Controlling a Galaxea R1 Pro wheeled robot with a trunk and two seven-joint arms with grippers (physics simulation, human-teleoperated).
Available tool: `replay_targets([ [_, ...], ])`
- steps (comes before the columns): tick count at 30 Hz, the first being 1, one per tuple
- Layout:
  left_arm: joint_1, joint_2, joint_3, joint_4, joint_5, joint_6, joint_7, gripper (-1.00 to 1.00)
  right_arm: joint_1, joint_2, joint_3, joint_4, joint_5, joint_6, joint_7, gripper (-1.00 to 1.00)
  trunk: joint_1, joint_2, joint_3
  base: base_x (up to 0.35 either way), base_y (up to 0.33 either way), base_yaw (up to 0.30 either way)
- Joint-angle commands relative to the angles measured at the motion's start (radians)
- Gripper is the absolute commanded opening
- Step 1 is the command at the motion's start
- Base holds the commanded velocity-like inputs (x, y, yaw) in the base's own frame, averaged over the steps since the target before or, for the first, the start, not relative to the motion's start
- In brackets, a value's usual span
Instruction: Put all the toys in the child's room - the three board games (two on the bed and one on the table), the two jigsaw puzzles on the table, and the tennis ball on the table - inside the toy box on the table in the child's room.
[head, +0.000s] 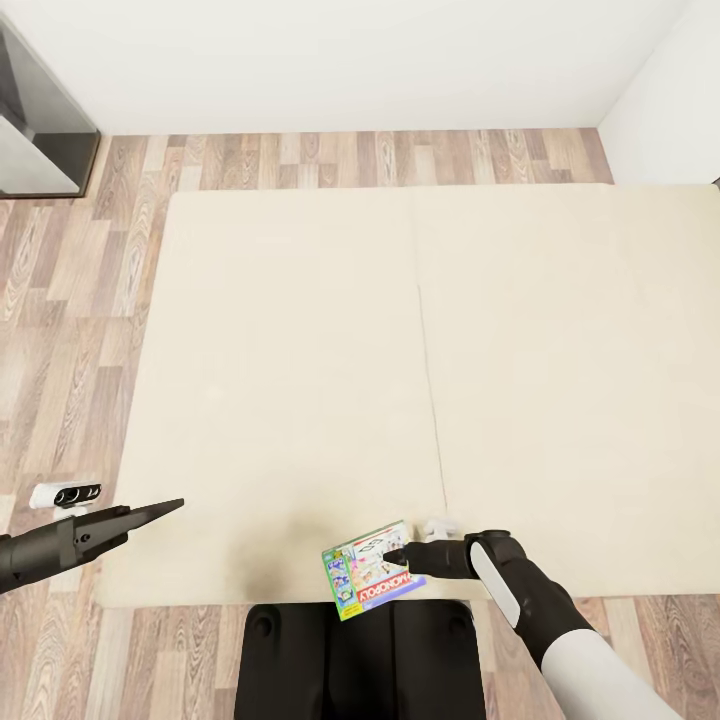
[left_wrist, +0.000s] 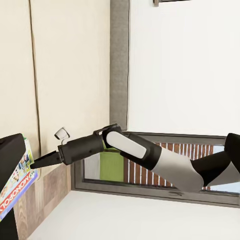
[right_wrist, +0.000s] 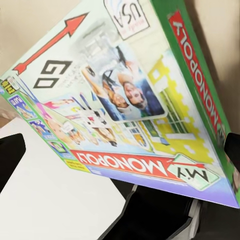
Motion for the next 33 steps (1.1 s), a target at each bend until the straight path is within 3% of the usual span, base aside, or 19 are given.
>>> replay_targets([
  [1, 0.0, 0.0, 0.0, 0.0, 0.0, 0.011, -0.003, 1.0, 0.0, -0.001, 0.002, -0.001, 0.001, 0.003, 0.002, 1.0, 0.001, -0.002, -0.001, 0.0, 0.037, 0.0],
  [24, 0.0, 0.0, 0.0, 0.0, 0.0, 0.011, -0.003, 1.0, 0.0, 0.005, 0.002, -0.001, 0.002, 0.002, 0.002, 1.0, 0.001, -0.002, -0.001, -0.007, 0.034, 0.0],
  [33, 0.0, 0.0, 0.0, 0.0, 0.0, 0.011, -0.003, 1.0, 0.0, 0.01, 0.021, -0.001, 0.003, 0.002, 0.001, 1.0, 0.001, -0.002, -0.001, -0.005, 0.008, 0.0],
])
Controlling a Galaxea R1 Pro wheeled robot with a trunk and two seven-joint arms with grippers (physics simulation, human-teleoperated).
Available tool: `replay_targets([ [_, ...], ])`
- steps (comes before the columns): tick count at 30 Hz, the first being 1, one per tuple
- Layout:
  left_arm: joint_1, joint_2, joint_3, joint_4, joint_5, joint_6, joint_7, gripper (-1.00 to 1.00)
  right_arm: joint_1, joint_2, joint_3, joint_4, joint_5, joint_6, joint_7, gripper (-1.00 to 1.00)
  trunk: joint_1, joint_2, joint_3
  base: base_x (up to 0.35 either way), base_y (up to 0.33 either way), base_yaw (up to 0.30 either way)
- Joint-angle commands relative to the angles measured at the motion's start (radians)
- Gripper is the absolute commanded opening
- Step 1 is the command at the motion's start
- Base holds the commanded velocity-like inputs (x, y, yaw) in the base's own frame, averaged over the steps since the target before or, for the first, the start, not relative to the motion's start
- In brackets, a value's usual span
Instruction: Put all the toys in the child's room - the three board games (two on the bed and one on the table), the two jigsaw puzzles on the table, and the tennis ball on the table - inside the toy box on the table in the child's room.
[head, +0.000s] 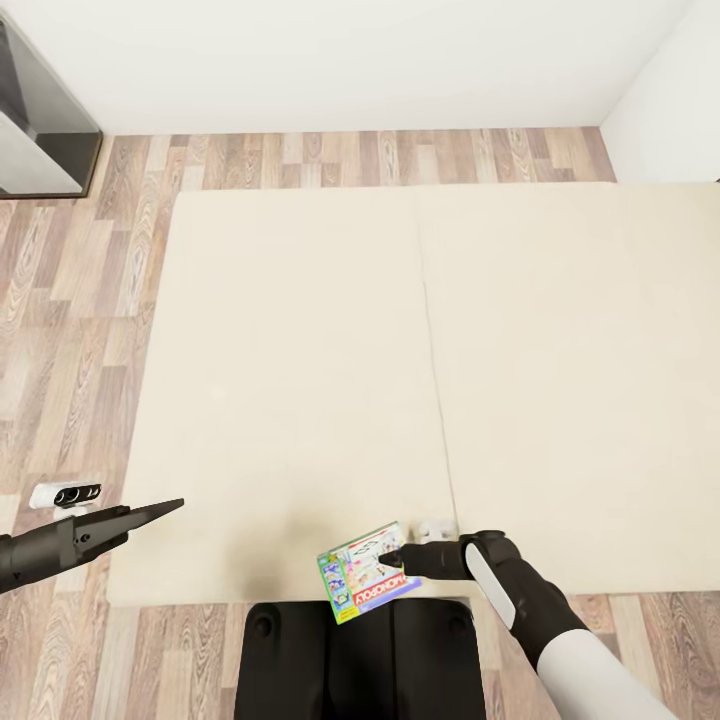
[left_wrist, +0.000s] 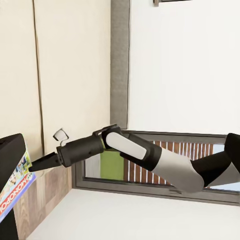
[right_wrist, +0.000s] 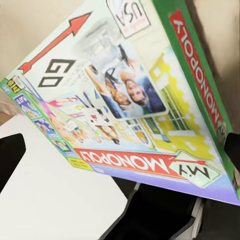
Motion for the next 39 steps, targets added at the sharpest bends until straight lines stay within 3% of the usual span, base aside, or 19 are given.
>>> replay_targets([
  [1, 0.0, 0.0, 0.0, 0.0, 0.0, 0.011, -0.004, 1.0, 0.0, -0.001, 0.003, -0.001, 0.001, 0.003, 0.002, 1.0, 0.0, -0.002, -0.001, -0.054, 0.077, 0.0],
  [39, 0.0, 0.0, 0.0, 0.0, 0.0, 0.011, -0.004, 1.0, 0.0, 0.001, 0.003, -0.001, 0.001, 0.002, 0.001, 1.0, 0.0, -0.002, -0.001, -0.011, 0.019, 0.0],
])
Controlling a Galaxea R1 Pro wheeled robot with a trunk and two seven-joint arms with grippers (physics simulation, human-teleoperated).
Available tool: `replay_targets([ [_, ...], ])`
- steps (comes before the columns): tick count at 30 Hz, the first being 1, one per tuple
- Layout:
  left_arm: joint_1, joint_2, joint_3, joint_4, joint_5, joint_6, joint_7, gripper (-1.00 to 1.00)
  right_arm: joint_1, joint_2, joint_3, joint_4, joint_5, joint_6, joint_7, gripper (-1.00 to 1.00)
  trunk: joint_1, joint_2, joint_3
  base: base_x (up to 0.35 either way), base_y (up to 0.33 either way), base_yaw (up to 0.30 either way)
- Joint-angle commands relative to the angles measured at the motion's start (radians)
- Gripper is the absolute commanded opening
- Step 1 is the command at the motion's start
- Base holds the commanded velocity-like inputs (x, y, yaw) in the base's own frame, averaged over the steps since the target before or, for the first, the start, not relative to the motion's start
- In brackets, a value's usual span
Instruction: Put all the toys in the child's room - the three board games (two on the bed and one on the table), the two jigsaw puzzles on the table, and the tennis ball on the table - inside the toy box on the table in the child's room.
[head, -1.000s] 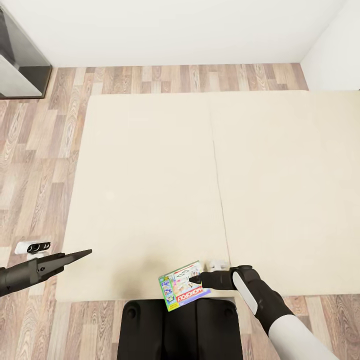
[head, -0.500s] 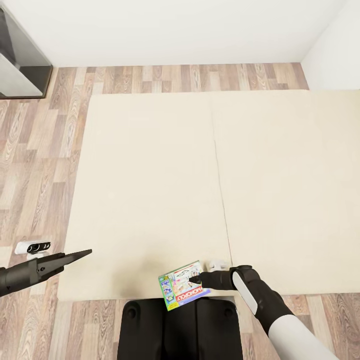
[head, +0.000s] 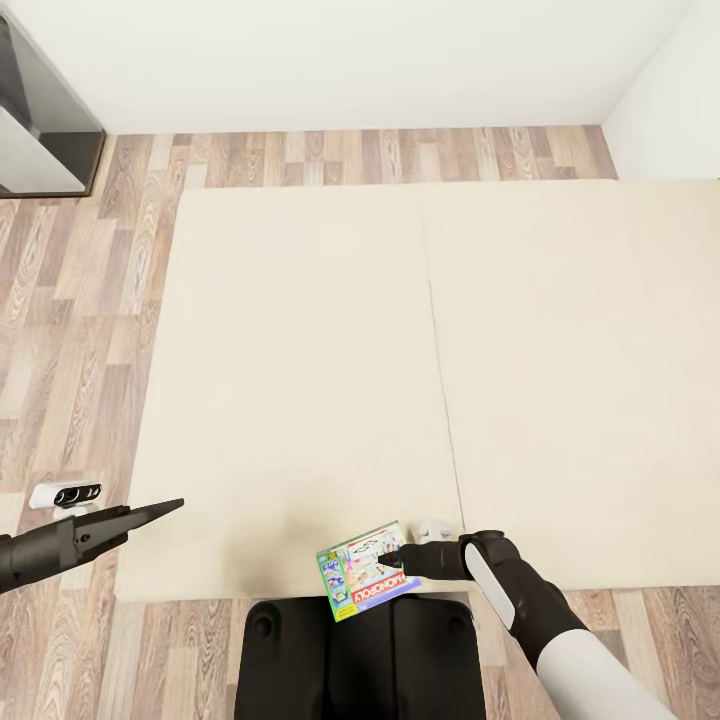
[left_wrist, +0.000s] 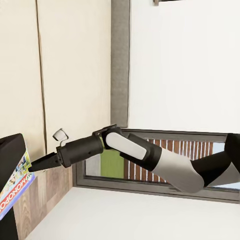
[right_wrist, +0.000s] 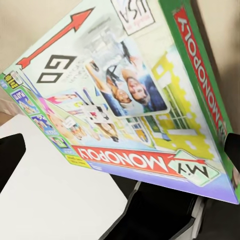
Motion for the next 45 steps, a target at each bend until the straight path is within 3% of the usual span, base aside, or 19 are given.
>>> replay_targets([
  [1, 0.0, 0.0, 0.0, 0.0, 0.0, 0.011, -0.003, 1.0, 0.0, -0.001, 0.002, -0.001, 0.001, 0.003, 0.002, 1.0, 0.001, -0.002, -0.001, 0.0, 0.0, 0.0],
  [45, 0.0, 0.0, 0.0, 0.0, 0.0, 0.011, -0.003, 1.0, 0.0, -0.001, 0.002, -0.001, 0.001, 0.003, 0.001, 1.0, 0.001, -0.002, -0.001, 0.0, 0.033, 0.0],
])
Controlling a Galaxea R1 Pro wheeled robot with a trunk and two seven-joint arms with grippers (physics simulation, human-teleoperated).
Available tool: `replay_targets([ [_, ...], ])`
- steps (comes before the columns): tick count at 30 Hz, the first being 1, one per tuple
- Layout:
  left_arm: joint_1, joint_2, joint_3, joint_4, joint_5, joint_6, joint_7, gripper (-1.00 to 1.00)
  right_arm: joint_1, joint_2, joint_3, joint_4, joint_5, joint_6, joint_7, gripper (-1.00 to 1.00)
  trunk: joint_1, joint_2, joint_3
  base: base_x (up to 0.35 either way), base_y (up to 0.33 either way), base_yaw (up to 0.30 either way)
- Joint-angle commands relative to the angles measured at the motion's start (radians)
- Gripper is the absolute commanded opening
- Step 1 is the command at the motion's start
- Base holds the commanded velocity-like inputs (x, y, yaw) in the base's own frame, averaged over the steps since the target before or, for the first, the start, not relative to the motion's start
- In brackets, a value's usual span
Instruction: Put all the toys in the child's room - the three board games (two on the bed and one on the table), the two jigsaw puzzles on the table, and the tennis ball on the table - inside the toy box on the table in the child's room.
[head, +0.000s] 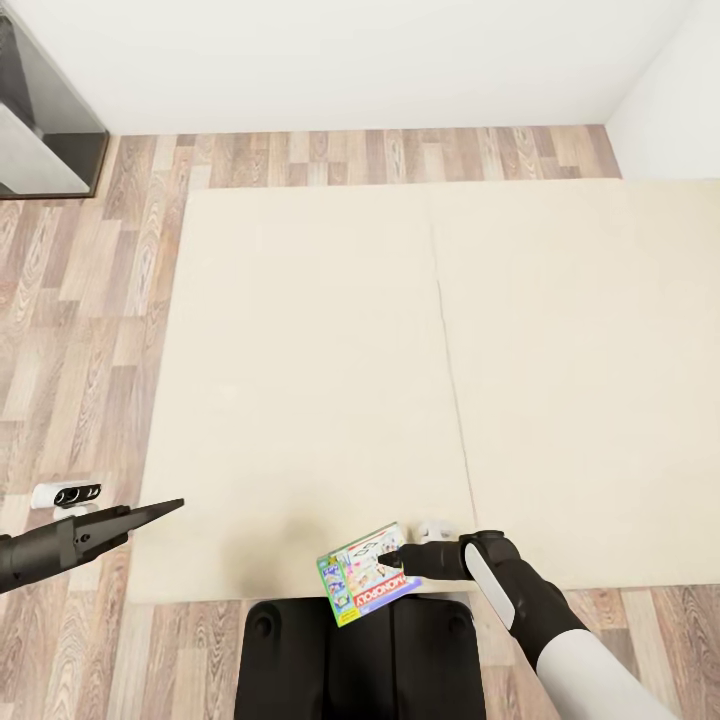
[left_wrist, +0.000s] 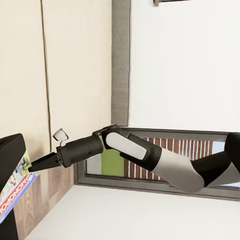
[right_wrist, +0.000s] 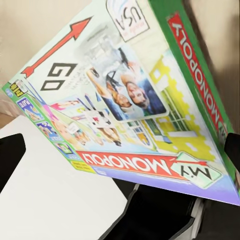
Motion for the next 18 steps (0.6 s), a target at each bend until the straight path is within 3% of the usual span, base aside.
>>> replay_targets([
  [1, 0.0, 0.0, 0.0, 0.0, 0.0, 0.011, -0.004, 1.0, 0.0, -0.001, 0.002, -0.001, 0.001, 0.003, 0.002, 1.0, 0.001, -0.002, -0.001, 0.0, 0.12, 0.0],
  [18, 0.0, 0.0, 0.0, 0.0, 0.0, 0.011, -0.004, 1.0, 0.0, -0.001, 0.002, -0.001, 0.001, 0.003, 0.002, 1.0, 0.001, -0.002, -0.001, 0.0, 0.055, 0.0],
])
